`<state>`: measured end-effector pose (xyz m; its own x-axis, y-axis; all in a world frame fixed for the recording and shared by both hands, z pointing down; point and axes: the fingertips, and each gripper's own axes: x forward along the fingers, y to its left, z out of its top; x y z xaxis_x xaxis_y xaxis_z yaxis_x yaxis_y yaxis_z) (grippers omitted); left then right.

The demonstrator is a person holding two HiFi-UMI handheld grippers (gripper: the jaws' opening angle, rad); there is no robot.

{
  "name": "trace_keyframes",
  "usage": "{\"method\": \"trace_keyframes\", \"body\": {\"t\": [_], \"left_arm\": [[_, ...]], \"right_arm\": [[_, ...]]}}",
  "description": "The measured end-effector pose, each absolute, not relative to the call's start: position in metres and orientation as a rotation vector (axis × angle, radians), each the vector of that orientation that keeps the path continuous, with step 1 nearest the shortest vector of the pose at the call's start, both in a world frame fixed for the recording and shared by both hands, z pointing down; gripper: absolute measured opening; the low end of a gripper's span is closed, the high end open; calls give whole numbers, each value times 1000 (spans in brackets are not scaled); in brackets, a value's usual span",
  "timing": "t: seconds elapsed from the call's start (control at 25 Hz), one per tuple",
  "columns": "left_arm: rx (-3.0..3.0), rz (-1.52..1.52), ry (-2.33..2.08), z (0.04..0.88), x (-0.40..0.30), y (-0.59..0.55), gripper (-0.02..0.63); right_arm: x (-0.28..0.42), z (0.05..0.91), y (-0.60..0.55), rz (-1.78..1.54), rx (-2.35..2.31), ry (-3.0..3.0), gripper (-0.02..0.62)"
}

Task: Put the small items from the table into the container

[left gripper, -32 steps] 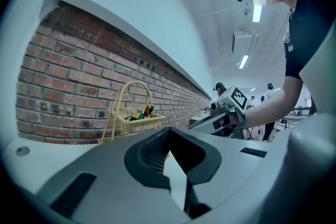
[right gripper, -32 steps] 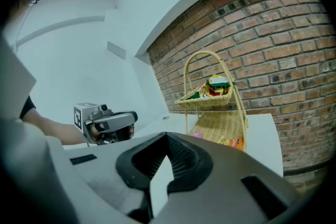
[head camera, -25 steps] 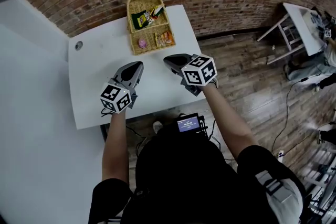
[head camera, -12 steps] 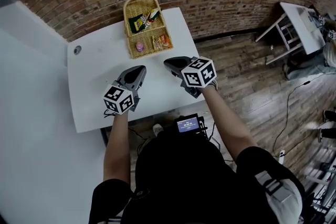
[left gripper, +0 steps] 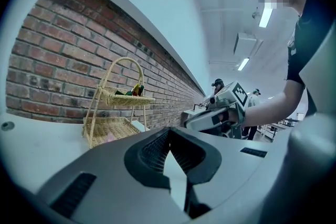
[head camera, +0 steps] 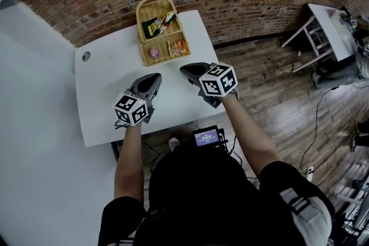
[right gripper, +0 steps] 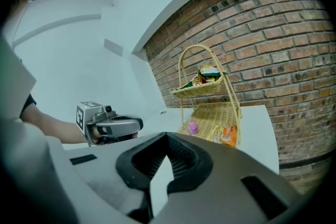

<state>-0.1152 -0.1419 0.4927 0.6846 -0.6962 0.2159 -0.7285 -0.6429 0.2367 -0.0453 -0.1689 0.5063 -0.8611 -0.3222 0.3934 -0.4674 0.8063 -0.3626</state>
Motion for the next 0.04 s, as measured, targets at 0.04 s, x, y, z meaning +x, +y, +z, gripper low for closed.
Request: {"method": "trace_keyframes", "body": {"t": [0.04], "left_arm": [[2593, 151, -1128, 493, -115, -142, 6]], "right_arm": [[-45, 506, -169, 654, 602, -2680, 11]]}}
